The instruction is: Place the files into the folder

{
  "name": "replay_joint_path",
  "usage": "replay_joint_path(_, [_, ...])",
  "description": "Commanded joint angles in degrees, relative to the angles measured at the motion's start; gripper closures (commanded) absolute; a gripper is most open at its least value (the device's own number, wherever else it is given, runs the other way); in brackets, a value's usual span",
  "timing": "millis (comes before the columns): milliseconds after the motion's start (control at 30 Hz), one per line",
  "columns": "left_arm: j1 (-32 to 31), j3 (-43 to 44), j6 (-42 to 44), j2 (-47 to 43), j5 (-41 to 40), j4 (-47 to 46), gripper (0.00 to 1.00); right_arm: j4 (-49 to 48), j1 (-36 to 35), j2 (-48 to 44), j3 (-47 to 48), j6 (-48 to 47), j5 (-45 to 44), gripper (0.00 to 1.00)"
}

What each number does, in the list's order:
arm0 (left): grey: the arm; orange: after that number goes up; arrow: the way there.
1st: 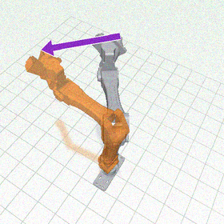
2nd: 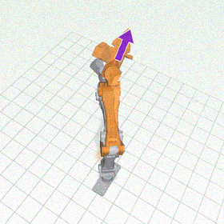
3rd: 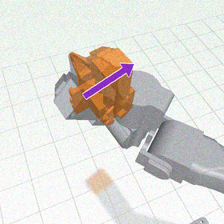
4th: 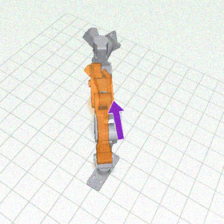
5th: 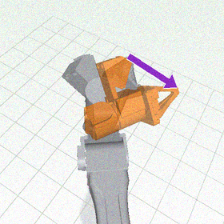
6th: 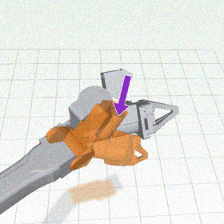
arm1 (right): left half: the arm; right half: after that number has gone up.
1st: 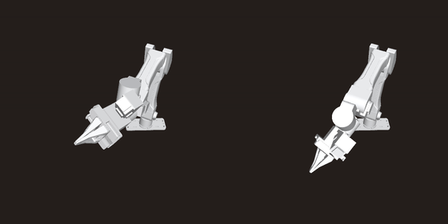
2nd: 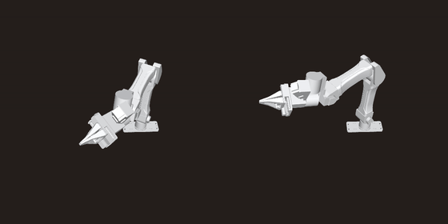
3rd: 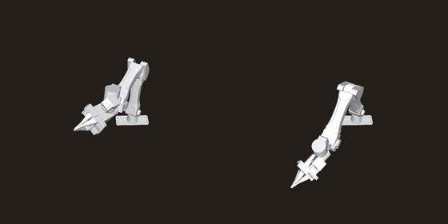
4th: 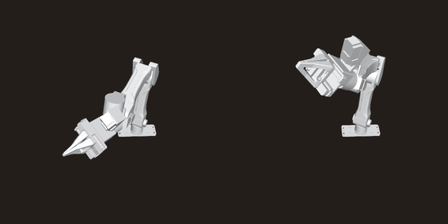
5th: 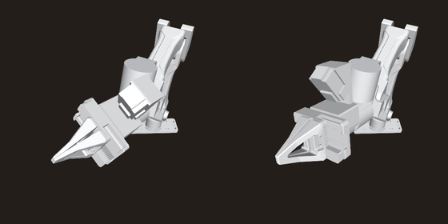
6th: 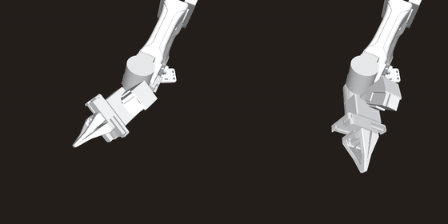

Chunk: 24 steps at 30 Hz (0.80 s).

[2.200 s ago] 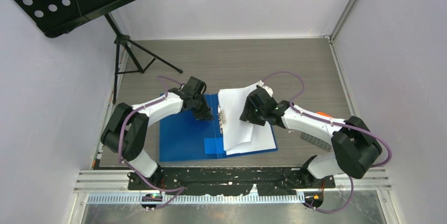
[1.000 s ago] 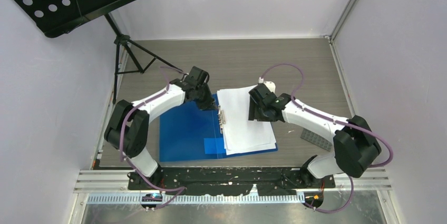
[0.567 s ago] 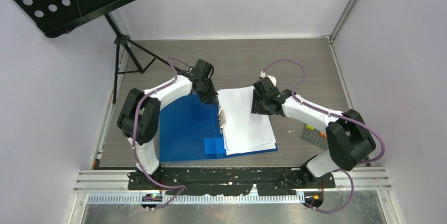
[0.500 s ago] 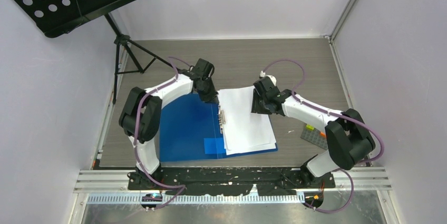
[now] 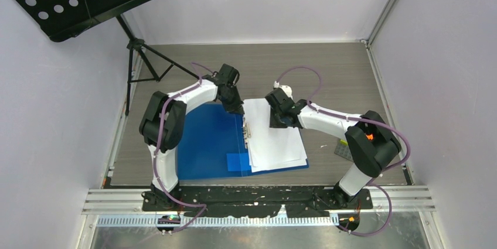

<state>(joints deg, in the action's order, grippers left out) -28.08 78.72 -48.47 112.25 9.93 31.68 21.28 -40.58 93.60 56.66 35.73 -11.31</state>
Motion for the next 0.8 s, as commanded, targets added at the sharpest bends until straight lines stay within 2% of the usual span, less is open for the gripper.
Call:
replay_joint_path(0, [0.56,1.78,1.58,0.30,1.91,0.36,0.86,-0.65,3.03,-2.65,-1.22,0.39,-6.08,0.73])
replay_joint_path(267, [0.57,1.17,1.84,0.43,3.24,-0.12,0.87,-3.28,9.00,-5.34,-6.89,-2.02,-6.15,0.66])
replay_joint_path(467, [0.57,0.67,1.70,0.09,3.72,-0.31,0.87,-5.27,9.53,-5.93,-10.35,-2.75,-5.34,0.61])
replay_joint_path(767, [0.48,-0.69,1.22,-0.58,4.20,-1.05,0.87,-7.59,8.73,-8.64,-14.00,-0.82,-0.98,0.61])
